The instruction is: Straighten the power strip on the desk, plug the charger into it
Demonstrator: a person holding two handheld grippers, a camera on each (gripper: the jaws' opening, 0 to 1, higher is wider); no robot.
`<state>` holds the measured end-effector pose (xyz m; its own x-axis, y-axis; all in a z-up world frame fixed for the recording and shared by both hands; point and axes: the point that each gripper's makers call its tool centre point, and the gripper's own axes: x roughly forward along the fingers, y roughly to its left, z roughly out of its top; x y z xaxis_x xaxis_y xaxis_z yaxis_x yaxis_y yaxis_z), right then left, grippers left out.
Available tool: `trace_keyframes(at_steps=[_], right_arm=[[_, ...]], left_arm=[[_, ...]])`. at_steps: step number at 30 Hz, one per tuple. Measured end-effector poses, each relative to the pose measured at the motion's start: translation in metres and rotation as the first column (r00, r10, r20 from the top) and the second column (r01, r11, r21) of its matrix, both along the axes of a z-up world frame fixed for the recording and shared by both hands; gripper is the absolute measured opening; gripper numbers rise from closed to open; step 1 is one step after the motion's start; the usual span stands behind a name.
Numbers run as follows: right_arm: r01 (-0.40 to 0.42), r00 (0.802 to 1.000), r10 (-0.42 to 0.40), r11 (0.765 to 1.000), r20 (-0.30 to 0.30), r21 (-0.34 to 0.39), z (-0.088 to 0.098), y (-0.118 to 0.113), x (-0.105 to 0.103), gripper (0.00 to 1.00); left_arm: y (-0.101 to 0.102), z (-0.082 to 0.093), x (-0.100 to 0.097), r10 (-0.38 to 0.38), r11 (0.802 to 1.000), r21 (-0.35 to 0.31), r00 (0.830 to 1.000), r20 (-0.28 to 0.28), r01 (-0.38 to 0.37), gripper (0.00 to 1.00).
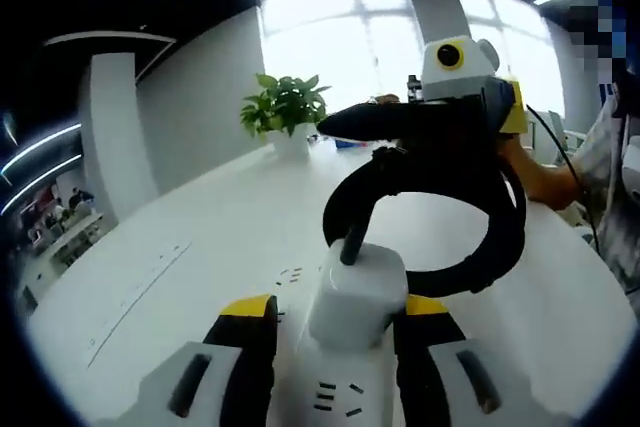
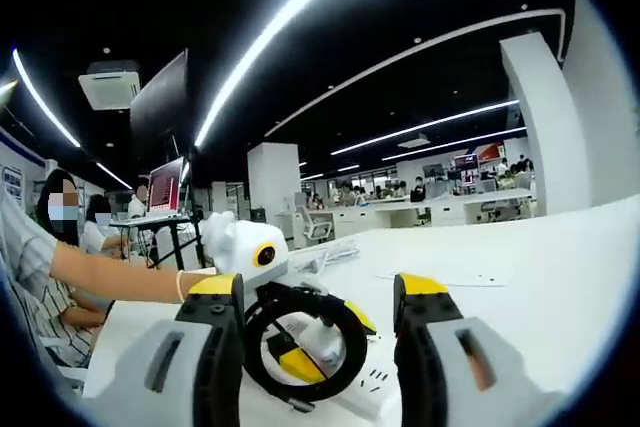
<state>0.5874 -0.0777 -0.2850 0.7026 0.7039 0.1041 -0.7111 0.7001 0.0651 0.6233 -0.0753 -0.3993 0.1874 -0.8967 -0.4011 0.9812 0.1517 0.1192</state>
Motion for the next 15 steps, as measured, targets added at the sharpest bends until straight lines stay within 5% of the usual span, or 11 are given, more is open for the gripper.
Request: trace_keyframes(at_steps=[9, 15], right_arm=[[-0.009, 1.0, 0.009, 1.0, 0.012, -0.012, 0.0, 0.003, -0.001, 0.61], [-0.032, 0.999, 0.031, 0.999, 0.019, 0.027, 0.003, 0.004, -0.007, 0.64]], left_arm=[[0.014, 0.007, -0.011, 0.026, 0.999, -0.045, 0.999, 0.021, -0.025, 0.56], [0.027, 0.015, -0.014, 0.115, 0.986, -0.12, 0.993, -0.013, -0.116, 0.66]])
